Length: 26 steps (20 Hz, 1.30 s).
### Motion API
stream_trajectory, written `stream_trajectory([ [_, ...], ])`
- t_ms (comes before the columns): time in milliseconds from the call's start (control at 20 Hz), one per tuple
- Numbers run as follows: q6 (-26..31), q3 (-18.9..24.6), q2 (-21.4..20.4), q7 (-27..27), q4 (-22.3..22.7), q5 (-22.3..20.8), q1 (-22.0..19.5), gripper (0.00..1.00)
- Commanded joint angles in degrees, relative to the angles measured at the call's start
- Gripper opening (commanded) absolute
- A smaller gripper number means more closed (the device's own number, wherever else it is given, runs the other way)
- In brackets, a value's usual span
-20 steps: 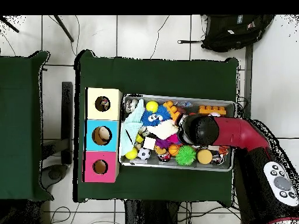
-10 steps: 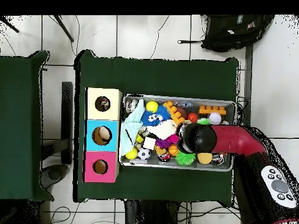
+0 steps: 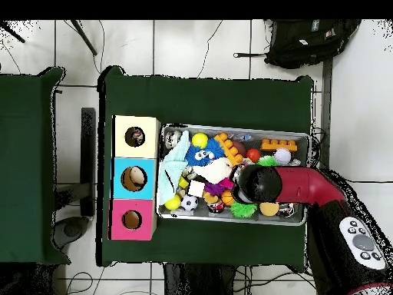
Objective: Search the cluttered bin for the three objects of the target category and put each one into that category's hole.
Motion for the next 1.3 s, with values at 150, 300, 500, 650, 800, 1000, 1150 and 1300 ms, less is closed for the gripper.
stream_trajectory([
  [150, -6.73, -1.94, 2.86, -1.58, 2.1, -5.2, 0.09, 1.0],
  [300, -8.6, -2.11, 3.83, -1.05, 1.31, -5.63, 0.27, 1.0],
  [500, -10.94, -2.56, 3.89, -0.92, 1.38, -6.55, -0.02, 1.0],
  [650, -10.91, -2.58, 1.47, -1.38, 2.68, -6.2, -0.6, 1.0],
  [800, -9.98, -2.35, -0.68, -2.03, 3.0, -5.57, -0.87, 1.0],
  [1000, -10.76, -2.33, -0.71, -2.12, 1.95, -5.73, -0.99, 1.0],
  [1150, -11.52, -2.96, -0.13, -1.34, 1.26, -6.22, -0.36, 1.0],
  [1300, -12.28, -3.68, 0.61, -0.65, 0.98, -6.7, 0.09, 1.0],
])
